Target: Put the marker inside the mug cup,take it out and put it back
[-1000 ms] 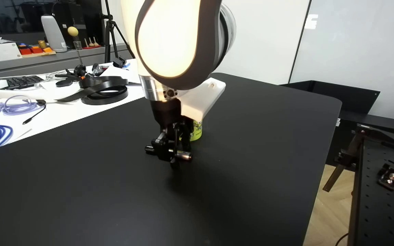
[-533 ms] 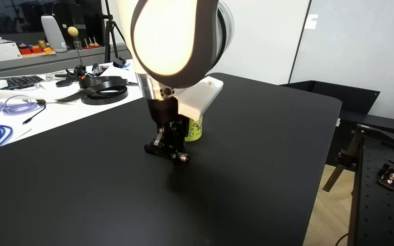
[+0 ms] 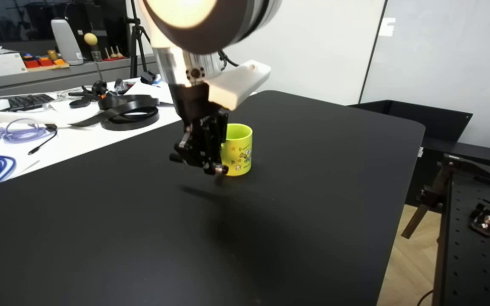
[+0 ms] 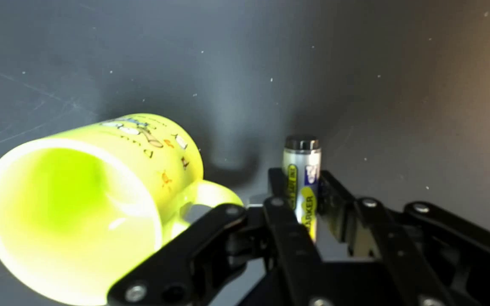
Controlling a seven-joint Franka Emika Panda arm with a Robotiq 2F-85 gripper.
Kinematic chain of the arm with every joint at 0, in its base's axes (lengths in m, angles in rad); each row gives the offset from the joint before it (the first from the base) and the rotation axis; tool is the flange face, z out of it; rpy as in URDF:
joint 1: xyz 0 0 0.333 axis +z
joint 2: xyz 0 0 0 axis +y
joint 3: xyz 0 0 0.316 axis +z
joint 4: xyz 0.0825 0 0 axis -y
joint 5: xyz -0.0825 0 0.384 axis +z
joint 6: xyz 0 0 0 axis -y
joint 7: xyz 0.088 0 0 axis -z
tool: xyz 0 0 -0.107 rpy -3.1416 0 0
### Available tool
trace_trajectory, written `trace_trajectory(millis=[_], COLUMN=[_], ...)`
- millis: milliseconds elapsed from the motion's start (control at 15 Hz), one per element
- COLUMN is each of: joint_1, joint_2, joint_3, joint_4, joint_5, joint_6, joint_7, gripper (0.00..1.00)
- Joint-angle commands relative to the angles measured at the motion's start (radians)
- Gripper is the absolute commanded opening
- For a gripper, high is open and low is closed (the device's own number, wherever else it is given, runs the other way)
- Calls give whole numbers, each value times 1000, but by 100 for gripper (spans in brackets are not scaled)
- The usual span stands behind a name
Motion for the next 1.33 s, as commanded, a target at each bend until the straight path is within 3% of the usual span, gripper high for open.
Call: trace_trajectory(millis=[0, 467, 867, 933, 1000, 1133, 1200, 1267], joint_1=[-7, -37, -110, -98, -104, -104, -102, -101], joint_2=[-117, -207, -164, -194, -190, -186, -186, -192], joint_3=[17, 10, 8, 12, 11, 12, 14, 19], joint_4=[25, 134, 212, 162, 164, 162, 162, 155], joint_5=[14, 50, 229, 176, 181, 180, 180, 195], joint_6=[-161, -492, -711, -648, -655, -649, -648, -651], joint_7=[0, 102, 132, 107, 100, 98, 98, 94], gripper=[6, 6, 6, 6, 23, 23, 6, 6])
